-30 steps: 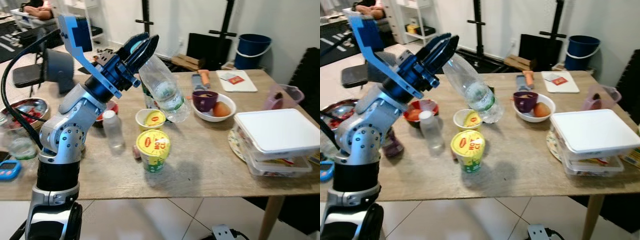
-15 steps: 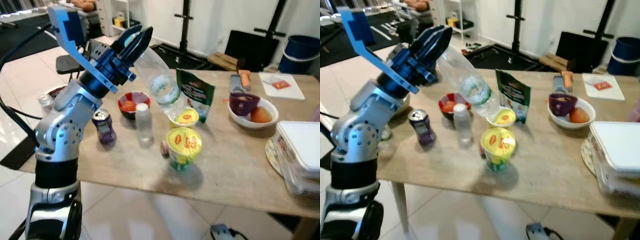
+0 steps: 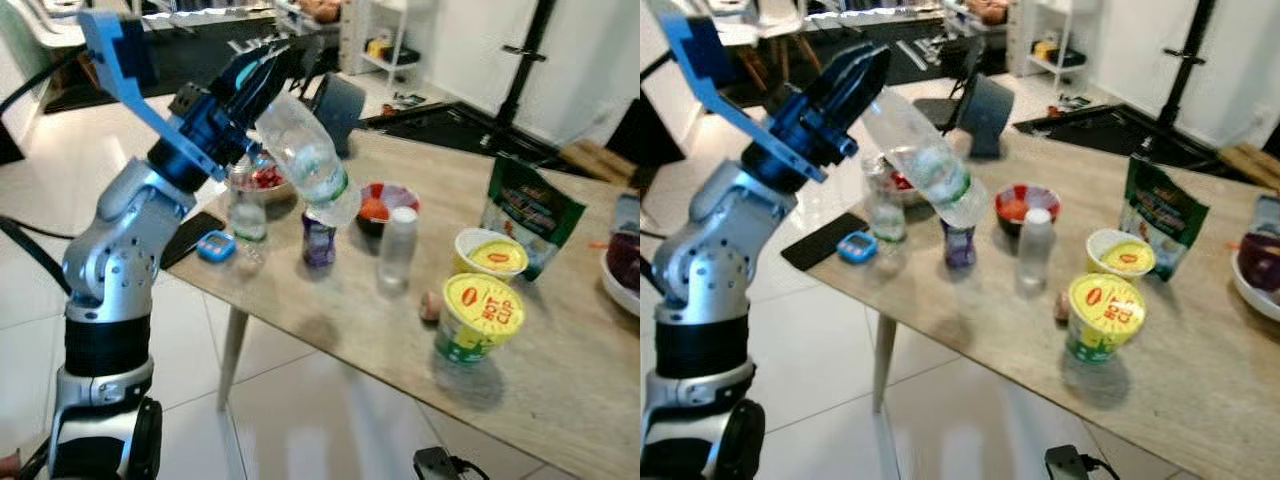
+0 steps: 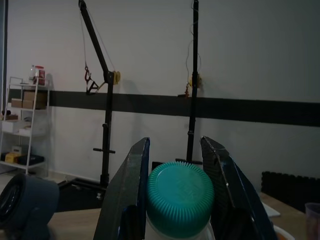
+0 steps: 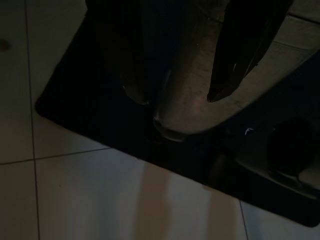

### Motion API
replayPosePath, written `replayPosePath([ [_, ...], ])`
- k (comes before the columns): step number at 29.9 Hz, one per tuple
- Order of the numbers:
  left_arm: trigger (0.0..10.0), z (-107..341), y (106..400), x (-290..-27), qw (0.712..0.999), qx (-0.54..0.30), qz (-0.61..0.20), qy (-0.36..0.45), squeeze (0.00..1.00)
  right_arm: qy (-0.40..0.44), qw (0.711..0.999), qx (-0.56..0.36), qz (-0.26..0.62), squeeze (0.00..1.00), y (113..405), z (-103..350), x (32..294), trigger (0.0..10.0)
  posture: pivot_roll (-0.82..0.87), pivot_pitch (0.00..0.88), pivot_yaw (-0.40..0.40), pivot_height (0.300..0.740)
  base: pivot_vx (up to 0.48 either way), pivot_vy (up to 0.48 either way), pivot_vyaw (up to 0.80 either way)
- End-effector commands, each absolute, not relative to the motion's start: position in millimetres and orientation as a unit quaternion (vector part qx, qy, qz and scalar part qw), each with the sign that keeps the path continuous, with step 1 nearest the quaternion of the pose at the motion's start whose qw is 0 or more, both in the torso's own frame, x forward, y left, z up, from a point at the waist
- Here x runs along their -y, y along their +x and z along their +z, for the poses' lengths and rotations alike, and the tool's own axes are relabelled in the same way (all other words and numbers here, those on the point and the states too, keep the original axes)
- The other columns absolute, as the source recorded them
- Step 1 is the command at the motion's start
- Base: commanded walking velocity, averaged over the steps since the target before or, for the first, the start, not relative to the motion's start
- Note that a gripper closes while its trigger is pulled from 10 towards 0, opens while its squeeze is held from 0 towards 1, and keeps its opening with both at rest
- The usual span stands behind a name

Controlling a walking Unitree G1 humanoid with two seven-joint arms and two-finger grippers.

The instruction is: Restocking fridge

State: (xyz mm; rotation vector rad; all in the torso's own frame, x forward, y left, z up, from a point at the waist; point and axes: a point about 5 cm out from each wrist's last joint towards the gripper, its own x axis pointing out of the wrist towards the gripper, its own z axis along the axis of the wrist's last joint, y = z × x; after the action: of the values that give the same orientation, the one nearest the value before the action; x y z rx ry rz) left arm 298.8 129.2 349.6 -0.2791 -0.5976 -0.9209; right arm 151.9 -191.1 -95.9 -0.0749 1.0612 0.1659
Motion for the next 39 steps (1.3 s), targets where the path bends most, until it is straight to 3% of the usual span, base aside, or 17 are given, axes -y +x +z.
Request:
replayPosePath([
  [1, 10.0, 354.0, 297.3, -127.9, 0.842, 0.291, -0.439, -0.12, 0.0, -0.043, 0.848, -0.522, 0.076, 0.0, 143.0, -99.4, 193.2, 10.0, 0.02, 0.053, 0.033, 0.74, 0.0, 0.0, 0.0],
  [6, 10.0, 354.2, 302.7, -134.5, 0.852, 0.293, -0.419, -0.118, 0.0, -0.042, 0.849, -0.522, 0.075, 0.0, 143.2, -99.3, 193.1, 10.0, 0.02, 0.051, 0.032, 0.74, 0.0, 0.0, 0.0],
  [12, 10.0, 355.8, 330.0, -169.9, 0.896, 0.292, -0.314, -0.117, 0.0, -0.044, 0.849, -0.521, 0.072, 0.0, 144.4, -98.9, 193.6, 10.0, 0.01, 0.048, 0.035, 0.74, 0.0, 0.0, 0.0],
  [17, 10.0, 347.8, 339.6, -180.7, 0.905, 0.276, -0.29, -0.141, 0.0, -0.046, 0.848, -0.524, 0.072, 0.0, 142.8, -99.6, 193.6, 10.0, 0.01, 0.05, 0.038, 0.74, 0.0, 0.0, 0.0],
  [24, 10.0, 331.2, 347.7, -166.3, 0.908, 0.239, -0.29, -0.184, 0.0, -0.05, 0.843, -0.531, 0.07, 0.0, 138.7, -101.0, 194.6, 10.0, 0.01, 0.058, 0.038, 0.74, 0.0, 0.0, 0.0],
  [32, 10.0, 318.0, 351.2, -128.8, 0.899, 0.187, -0.31, -0.247, 0.0, -0.057, 0.842, -0.532, 0.073, 0.0, 139.9, -100.8, 194.3, 10.0, 0.01, 0.057, 0.033, 0.74, 0.0, 0.0, 0.0],
  [39, 10.0, 320.9, 346.7, -117.5, 0.895, 0.18, -0.328, -0.244, 0.0, -0.059, 0.842, -0.532, 0.074, 0.0, 140.7, -100.5, 194.2, 10.0, 0.01, 0.056, 0.032, 0.74, 0.0, 0.0, 0.0],
])
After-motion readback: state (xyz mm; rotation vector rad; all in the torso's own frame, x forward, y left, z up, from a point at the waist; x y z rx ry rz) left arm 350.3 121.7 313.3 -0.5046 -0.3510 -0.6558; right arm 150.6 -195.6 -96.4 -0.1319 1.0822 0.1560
